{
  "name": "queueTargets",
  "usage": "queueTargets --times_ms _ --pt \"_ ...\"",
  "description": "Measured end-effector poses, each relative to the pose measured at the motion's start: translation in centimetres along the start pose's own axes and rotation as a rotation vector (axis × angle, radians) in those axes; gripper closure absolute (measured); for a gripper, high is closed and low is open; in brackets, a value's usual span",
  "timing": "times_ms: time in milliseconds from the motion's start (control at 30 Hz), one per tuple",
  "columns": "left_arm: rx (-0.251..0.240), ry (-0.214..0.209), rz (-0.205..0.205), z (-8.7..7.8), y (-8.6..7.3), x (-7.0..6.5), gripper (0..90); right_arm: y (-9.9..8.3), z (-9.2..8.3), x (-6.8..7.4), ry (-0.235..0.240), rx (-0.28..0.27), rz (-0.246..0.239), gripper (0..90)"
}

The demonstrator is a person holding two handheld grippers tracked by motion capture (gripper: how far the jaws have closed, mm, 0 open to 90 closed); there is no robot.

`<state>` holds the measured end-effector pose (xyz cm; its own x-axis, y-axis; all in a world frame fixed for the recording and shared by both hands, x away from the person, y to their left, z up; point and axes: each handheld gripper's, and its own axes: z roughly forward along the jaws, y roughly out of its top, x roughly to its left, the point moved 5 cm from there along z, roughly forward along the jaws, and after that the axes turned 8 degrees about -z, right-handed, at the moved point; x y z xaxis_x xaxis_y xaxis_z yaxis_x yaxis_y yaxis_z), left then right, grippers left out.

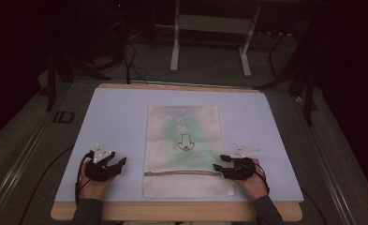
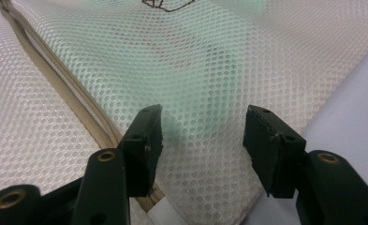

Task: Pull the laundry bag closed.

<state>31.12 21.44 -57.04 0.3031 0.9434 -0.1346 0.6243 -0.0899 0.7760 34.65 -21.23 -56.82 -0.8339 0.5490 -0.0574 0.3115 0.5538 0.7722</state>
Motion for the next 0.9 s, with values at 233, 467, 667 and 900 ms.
queueTargets --times_ms 233,467,667,900 --pt "-0.003 -0.002 0.003 0.0 0.0 0.0 45.4 0.1 0.1 0.2 0.005 0.000 -0.003 47.1" --pt "-0.005 -0.009 -0.004 0.0 0.0 0.0 45.2 0.3 0.0 1.0 0.018 0.001 -0.026 50.5" --pt "-0.002 -0.007 0.003 0.0 0.0 0.0 45.1 0.8 -0.1 1.5 0.049 -0.001 -0.042 53.8" --pt "0.006 -0.008 0.011 0.1 0.0 -0.1 44.9 1.7 0.1 2.1 0.105 0.006 -0.079 64.4"
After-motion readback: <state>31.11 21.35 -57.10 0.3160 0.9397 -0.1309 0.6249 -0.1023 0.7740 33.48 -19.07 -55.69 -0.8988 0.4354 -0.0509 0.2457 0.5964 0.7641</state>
